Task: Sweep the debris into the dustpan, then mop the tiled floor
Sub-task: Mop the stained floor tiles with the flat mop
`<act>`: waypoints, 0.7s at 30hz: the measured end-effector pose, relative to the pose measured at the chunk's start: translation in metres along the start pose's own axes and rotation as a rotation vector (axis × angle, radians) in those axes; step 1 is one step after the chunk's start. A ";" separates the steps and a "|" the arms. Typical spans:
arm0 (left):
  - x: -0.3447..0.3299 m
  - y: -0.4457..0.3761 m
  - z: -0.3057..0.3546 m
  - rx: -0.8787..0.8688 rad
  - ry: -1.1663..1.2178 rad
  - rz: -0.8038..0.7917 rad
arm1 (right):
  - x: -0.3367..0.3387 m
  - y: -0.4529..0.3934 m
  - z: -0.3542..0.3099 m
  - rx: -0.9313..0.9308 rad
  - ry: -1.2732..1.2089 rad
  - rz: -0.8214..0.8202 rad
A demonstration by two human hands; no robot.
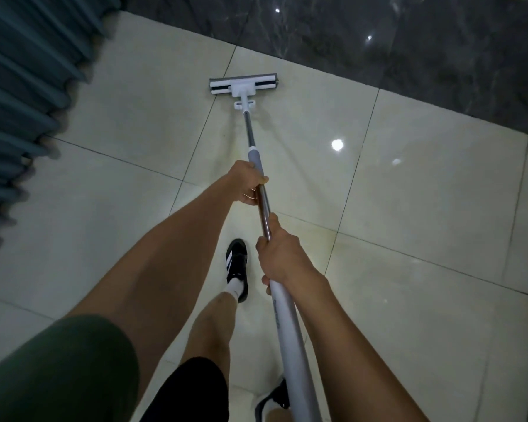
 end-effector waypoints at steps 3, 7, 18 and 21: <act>-0.041 0.050 -0.042 0.046 0.014 -0.002 | -0.015 0.024 0.070 0.045 0.043 0.025; -0.103 0.118 -0.105 0.099 0.070 0.031 | -0.035 0.050 0.173 0.072 0.114 0.036; -0.169 0.214 -0.181 0.138 0.109 0.057 | -0.062 0.106 0.297 0.102 0.119 0.062; -0.162 0.205 -0.175 0.100 0.075 0.088 | -0.063 0.103 0.286 0.118 0.086 0.067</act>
Point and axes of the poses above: each hand's wrist, its own y-axis away from the middle knuckle, its own x-axis out of the back of the hand, z = x × y, the point moved 9 cm from there along -y, towards the middle knuckle, and after that the axes turned 13 degrees about -x, right-handed, at the moved point
